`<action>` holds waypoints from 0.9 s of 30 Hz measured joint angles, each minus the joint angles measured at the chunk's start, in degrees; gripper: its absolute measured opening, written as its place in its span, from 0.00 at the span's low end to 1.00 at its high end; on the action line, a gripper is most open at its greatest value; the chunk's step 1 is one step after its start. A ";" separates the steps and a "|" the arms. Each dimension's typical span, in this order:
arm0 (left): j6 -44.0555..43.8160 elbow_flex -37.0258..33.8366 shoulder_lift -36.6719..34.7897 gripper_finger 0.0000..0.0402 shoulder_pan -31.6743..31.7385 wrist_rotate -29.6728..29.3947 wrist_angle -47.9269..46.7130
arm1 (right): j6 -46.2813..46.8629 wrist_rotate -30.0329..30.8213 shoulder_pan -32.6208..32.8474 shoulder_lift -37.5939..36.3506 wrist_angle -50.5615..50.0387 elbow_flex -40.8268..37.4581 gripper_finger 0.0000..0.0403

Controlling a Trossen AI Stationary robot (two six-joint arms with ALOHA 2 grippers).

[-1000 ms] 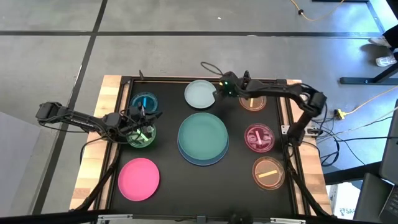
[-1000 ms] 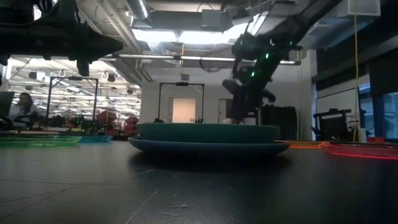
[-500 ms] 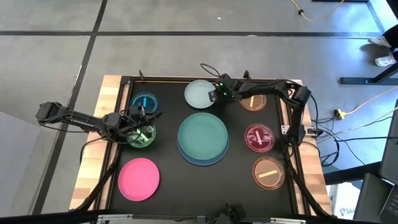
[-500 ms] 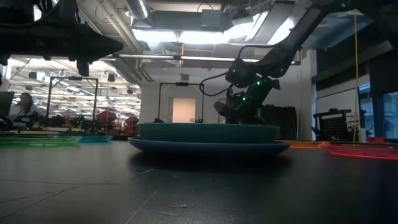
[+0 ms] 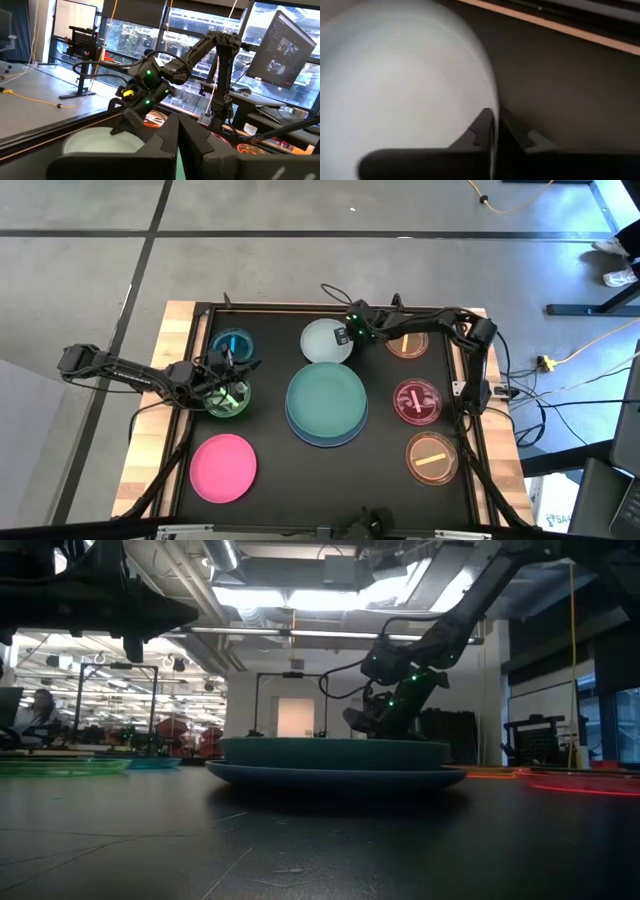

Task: Stack plastic plates
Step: Stack the gray plate on the green plate

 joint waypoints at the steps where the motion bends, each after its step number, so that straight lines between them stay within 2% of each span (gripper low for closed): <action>1: -0.01 0.00 -0.02 0.01 0.00 -0.01 0.00 | -0.62 0.01 0.00 0.00 0.32 -0.02 0.02; 5: 0.04 0.00 -0.02 0.01 0.02 -0.02 0.00 | -2.14 2.69 0.00 0.00 1.60 -0.02 0.05; 8: 0.00 -0.02 -0.02 0.01 0.00 0.00 0.00 | -2.74 3.95 0.00 -0.55 2.04 -0.02 0.03; 13: 0.02 -0.02 -0.01 0.01 0.00 0.00 -0.01 | -5.61 6.53 0.00 -5.59 1.79 -0.07 0.02; 20: -0.01 -0.02 0.00 0.01 0.00 0.04 -0.04 | -9.15 4.77 0.86 -17.69 -4.38 -0.07 0.01; 27: -0.29 -0.02 -0.01 0.01 -0.07 0.37 -0.04 | -13.30 0.87 7.31 -25.77 -10.76 -0.04 0.01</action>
